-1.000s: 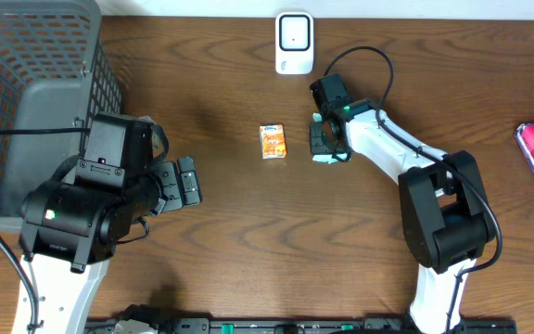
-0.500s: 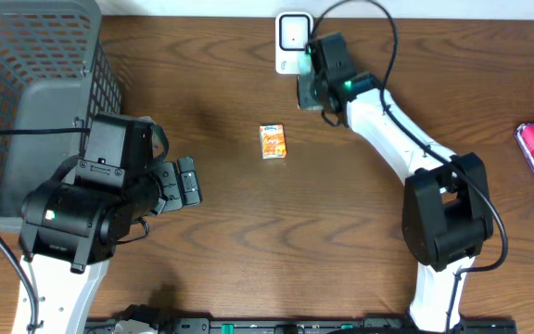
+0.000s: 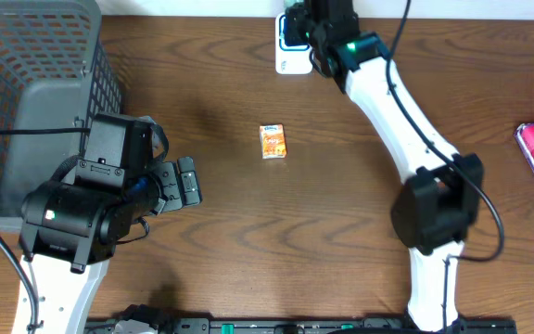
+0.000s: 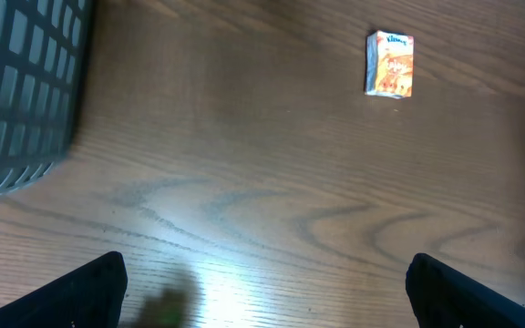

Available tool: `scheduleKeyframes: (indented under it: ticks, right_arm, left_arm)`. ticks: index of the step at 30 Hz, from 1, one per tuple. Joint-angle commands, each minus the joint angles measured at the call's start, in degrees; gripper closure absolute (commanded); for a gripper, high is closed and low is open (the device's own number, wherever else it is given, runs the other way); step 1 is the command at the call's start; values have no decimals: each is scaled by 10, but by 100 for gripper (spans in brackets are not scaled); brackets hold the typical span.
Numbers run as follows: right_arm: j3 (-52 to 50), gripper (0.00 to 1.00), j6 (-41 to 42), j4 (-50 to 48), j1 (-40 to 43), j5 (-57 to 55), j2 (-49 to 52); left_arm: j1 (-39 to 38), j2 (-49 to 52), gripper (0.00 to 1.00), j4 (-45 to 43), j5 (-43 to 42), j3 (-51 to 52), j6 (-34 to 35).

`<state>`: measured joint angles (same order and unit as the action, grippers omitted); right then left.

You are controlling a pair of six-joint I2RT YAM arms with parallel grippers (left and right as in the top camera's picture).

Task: Scan the item barcode
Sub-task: 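Lift the mint packet up to the scanner face with the right gripper, then carry the mint packet to the right edge and release it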

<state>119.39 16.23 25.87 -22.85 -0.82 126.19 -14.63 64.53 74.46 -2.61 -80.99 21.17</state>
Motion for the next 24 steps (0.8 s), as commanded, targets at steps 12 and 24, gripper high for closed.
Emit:
scheduleKeyframes:
  ticks: [12, 24]
  right_arm:
    - [148, 99, -1, 95, 5, -24, 150]
    - [232, 99, -4, 225, 78, -87, 118]
  left_arm:
    - [2, 2, 2, 1, 7, -2, 3]
    - [2, 2, 2, 1, 7, -2, 3]
